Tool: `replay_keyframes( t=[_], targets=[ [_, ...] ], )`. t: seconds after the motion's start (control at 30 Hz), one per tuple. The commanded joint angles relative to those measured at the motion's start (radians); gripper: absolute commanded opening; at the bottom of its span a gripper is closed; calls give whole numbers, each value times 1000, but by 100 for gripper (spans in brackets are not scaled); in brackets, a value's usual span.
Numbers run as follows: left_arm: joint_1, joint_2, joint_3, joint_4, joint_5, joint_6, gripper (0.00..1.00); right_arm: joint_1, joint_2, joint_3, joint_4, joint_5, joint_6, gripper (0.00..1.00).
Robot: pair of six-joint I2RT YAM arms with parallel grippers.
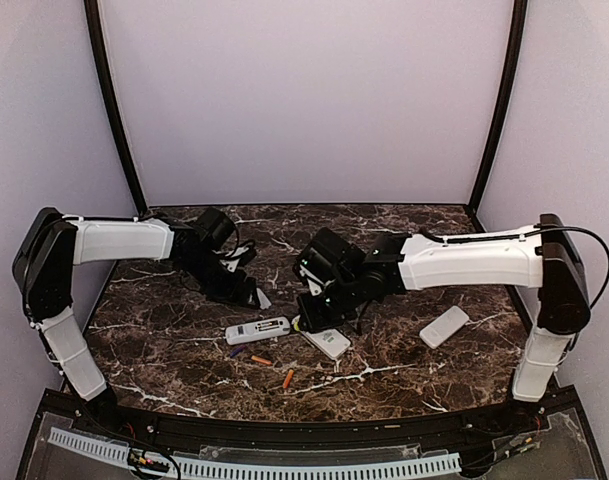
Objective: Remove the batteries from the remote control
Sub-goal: Remove the battery from the remote control without the battery cover.
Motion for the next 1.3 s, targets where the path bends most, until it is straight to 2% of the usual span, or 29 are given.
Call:
replay_keyframes(
  t=[0.0,0.43,0.87,1.03,1.27],
  targets=[
    [7,-24,-40,-24,46,-18,70,36,30,9,5,-35,12,0],
    [17,-13,-72,-39,62,-20,70,13,99,67,20,39,71,0],
    [17,29,-78,-5,182,-35,70,-54,135,110,66,50,62,0],
    [17,-6,-77,-8,113,-37,70,-70,75,75,29,82,94,0],
    [10,-63,-114,1,39,-82,70,-70,0,84,0,48,176,0]
  ],
)
